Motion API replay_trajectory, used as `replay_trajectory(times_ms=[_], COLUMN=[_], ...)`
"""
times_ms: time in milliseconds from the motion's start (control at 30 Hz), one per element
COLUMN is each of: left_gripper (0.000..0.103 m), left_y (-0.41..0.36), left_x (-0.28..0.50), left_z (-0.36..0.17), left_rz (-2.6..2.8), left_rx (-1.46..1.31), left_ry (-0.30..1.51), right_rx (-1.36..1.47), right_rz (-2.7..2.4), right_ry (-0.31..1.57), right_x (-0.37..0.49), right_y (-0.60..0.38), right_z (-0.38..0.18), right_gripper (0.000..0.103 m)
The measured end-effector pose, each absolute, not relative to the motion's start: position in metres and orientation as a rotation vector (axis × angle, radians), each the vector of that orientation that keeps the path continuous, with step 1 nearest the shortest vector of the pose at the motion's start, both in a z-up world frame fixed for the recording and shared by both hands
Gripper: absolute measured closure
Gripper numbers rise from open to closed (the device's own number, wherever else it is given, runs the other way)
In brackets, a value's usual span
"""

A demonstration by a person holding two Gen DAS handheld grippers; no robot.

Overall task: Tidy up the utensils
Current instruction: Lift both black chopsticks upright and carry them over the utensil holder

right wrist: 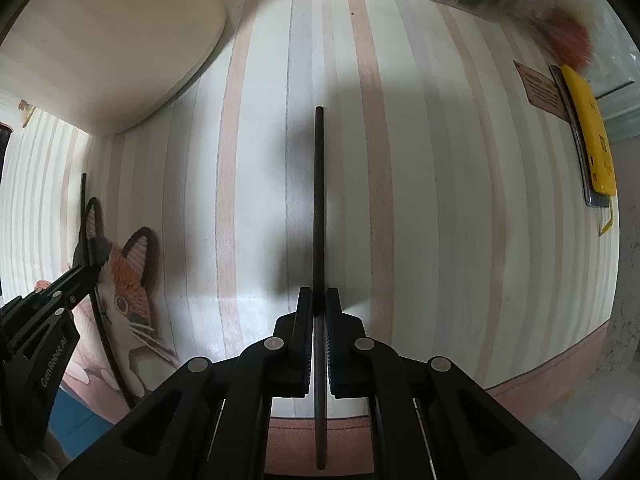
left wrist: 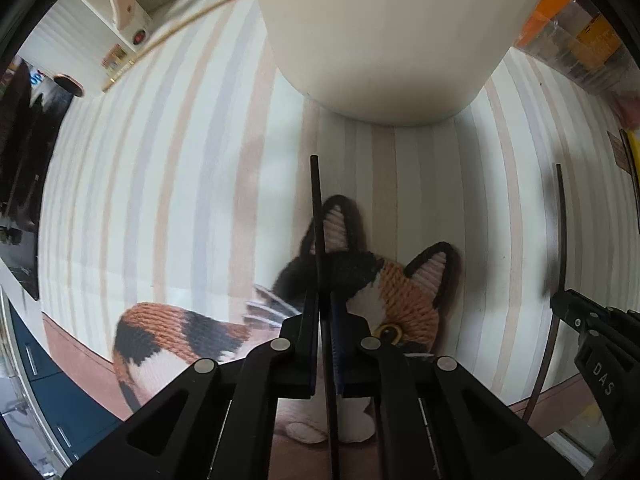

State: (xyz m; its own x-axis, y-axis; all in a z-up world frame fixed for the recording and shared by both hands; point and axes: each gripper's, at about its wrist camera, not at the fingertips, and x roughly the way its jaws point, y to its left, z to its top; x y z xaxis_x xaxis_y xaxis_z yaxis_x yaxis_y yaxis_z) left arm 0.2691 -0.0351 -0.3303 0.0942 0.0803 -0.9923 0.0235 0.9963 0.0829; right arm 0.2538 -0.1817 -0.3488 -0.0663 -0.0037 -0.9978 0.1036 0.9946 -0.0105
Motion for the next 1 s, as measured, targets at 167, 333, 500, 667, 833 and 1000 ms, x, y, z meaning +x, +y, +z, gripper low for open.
replay_trajectory(times_ms=[167,333,500,667,833,1000], left_gripper=[0.100,0.100,0.100,0.100,0.100,0.101], left_y=[-0.038,-0.033,-0.017,-0.007,0.003,0.011], left_x=[0.259,0.245,0.233,0.228,0.228,0.233], left_z=[-0.301,-0.265,-0.232,-0.204,-0.173,-0.138], left_rz=[0.044,0.039,0.045,0.052,0.068,0.080], left_rx=[0.085,0.070,0.022,-0.009,-0.033,-0.045], left_ry=[1.404,1.315,1.240,1.165,1.080,0.995], right_rx=[0.083,0.115,0.132,0.153,0.166,0.188], right_rz=[-0.059,-0.036,-0.014,0.006,0.011,0.022], right_ry=[1.551,1.464,1.367,1.282,1.197,1.120], right_x=[0.247,0.238,0.237,0.242,0.246,0.255], right_y=[-0.180,-0.180,-0.193,-0.203,-0.203,-0.204], right_z=[-0.322,-0.294,-0.254,-0.216,-0.190,-0.160], right_gripper=[0.097,0.097,0.097,0.097,0.097,0.097])
